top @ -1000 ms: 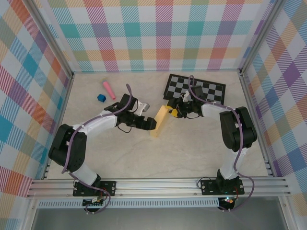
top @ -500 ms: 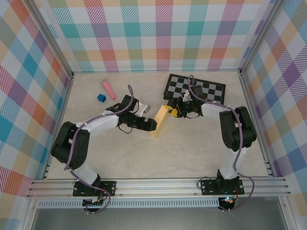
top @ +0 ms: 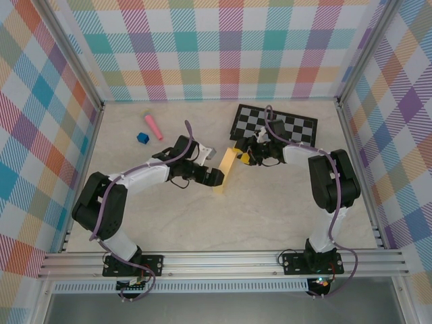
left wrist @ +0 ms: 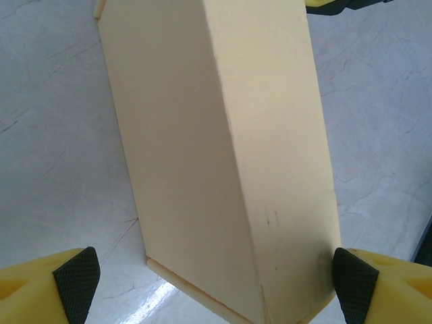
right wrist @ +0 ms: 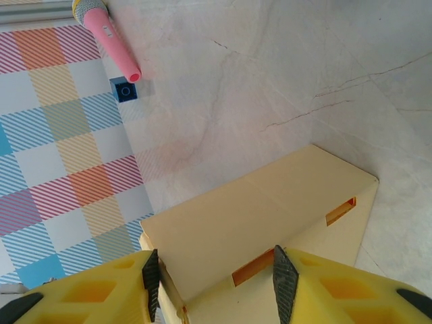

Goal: Fold the paper box

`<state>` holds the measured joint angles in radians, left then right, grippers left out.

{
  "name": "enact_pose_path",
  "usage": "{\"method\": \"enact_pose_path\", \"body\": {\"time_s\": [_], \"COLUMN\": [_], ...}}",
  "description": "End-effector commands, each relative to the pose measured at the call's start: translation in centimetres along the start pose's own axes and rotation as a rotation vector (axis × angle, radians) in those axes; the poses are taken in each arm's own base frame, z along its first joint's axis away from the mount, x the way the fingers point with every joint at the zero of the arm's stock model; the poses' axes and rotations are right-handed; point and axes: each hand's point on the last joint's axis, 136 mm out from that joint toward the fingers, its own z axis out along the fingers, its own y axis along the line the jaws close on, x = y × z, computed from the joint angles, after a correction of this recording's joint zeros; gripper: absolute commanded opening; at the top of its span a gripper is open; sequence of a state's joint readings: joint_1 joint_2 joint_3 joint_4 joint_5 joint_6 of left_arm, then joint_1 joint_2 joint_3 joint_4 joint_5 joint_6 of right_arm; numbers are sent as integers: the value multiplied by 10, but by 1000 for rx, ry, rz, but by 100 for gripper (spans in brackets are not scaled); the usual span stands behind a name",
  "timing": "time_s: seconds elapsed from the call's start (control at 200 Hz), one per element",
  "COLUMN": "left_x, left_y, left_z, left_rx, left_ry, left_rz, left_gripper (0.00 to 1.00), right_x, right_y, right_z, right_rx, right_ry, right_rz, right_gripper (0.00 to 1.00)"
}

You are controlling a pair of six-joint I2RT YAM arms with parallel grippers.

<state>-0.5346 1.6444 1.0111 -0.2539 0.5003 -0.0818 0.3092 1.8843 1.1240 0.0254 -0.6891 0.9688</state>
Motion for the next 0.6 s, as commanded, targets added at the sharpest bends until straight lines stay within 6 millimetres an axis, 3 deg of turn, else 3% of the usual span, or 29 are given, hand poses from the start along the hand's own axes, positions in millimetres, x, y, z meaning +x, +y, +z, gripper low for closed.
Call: {"method": "enact_pose_path", "body": {"time_s": [0.0,0.2,0.355,0.595], "left_x": [35,25,27,22], "left_y": [33,4,-6,-14], "left_z": [9,18,30,27], "left_rx": [-149,-122,-151,-189], "left_ry": [113,94,114,106], "left_rz": [-28,44,91,143], "left_gripper": [90,90,90,90], "right_x": [3,-1,-5,-1], "right_y": [-11,15,7,-22], "right_z": [-1,-26,-50,-85], "right_rx": [78,34,40,117], "right_ry": [8,-28,-60,-113], "right_rz": [9,15,93,118], "right_gripper": [56,62,63,66]}}
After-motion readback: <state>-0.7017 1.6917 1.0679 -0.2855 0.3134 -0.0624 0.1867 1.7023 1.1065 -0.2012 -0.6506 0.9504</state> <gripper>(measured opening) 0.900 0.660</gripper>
